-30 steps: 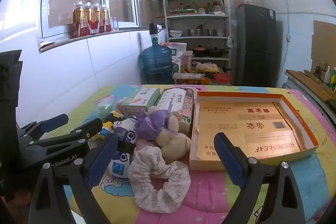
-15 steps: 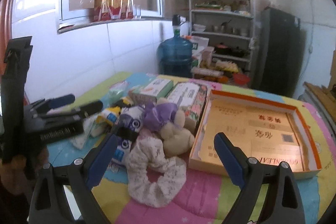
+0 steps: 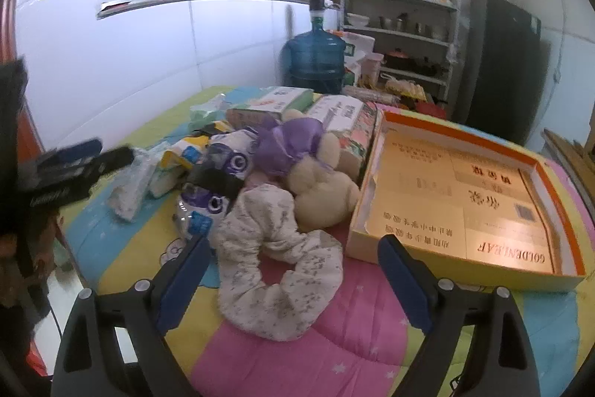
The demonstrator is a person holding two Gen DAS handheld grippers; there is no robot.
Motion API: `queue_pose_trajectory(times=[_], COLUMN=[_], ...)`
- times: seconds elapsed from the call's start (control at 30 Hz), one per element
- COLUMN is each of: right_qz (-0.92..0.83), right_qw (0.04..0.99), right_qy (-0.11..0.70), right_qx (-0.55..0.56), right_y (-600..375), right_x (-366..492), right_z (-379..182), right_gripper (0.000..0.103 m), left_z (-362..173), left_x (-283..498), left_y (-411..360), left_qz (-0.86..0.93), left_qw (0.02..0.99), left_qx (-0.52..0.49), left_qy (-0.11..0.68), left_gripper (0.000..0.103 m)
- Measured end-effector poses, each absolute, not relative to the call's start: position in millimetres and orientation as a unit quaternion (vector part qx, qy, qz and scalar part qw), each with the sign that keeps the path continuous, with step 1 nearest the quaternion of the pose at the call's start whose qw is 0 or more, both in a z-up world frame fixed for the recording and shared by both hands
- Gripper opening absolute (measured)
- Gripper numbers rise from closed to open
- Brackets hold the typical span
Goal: Organize soft objects
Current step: 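Grasp the green tissue pack with left tool while right tool grasps the white scrunchie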
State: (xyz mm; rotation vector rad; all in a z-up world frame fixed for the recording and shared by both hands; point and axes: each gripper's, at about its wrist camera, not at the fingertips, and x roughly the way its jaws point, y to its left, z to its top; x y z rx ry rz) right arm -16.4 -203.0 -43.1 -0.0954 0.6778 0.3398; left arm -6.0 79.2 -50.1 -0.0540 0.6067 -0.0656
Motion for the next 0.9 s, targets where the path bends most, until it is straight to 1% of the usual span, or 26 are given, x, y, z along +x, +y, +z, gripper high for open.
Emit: queue_pose_trajectory(times=[0.1,0.37,0.4,0.43,0.47,0.5,0.53,0.57,0.67,0.73,0.77,0.8,0.83,0.9], right_qz=[0.164,0.162,0.162,0.162,0.162,0.162,0.162,0.162,0.174,0.182,0.182,0.183,0.188,0.191], right_qw=[0.926,0.920,0.918,0.916,0.915,0.912,0.911,0.910,0.905,0.903,0.902,0.902,0.901,0.901], right_qy=[0.340,0.355,0.359,0.364,0.369,0.374,0.377,0.380,0.387,0.390,0.391,0.391,0.391,0.389], right_qx=[-0.033,-0.033,-0.034,-0.035,-0.034,-0.033,-0.030,-0.027,-0.008,0.002,0.004,0.008,0.014,0.018], right_y=[-208.6,-207.8,-207.6,-207.6,-207.6,-208.3,-209.9,-211.0,-216.0,-220.5,-221.6,-223.1,-225.0,-223.9], right_x=[-9.3,-2.3,-1.3,0.0,0.9,2.1,2.6,3.1,3.8,2.2,2.0,1.9,1.8,-0.3], right_z=[-47.1,-59.5,-61.3,-64.5,-66.6,-68.9,-71.1,-72.2,-74.8,-76.6,-76.5,-76.5,-76.1,-75.9], right_gripper=[0.090,0.089,0.087,0.083,0.081,0.076,0.069,0.066,0.052,0.034,0.029,0.021,0.016,0.012], left_z=[-58.0,-86.4,-89.2,-92.1,-93.9,-95.7,-97.1,-97.1,-95.1,-93.9,-92.4,-91.4,-89.2,-84.3], left_x=[-0.7,12.0,12.4,12.2,11.8,11.8,11.0,9.9,7.0,5.1,2.9,0.7,-1.6,-3.3], left_y=[79.0,85.2,86.3,87.6,88.5,89.4,90.6,90.5,86.6,83.8,82.6,81.8,81.4,82.7], left_qz=[-0.045,-0.031,-0.030,-0.030,-0.030,-0.033,-0.040,-0.044,-0.046,-0.050,-0.053,-0.056,-0.057,-0.060], left_qw=[0.950,0.939,0.938,0.936,0.935,0.934,0.933,0.933,0.936,0.937,0.938,0.939,0.941,0.942], left_qx=[-0.029,-0.041,-0.044,-0.049,-0.051,-0.055,-0.062,-0.065,-0.056,-0.052,-0.053,-0.054,-0.054,-0.056], left_qy=[0.307,0.340,0.344,0.347,0.350,0.352,0.353,0.352,0.345,0.341,0.338,0.335,0.330,0.324], left_gripper=[0.086,0.086,0.083,0.079,0.069,0.064,0.062,0.055,0.053,0.052,0.051,0.051,0.051,0.051])
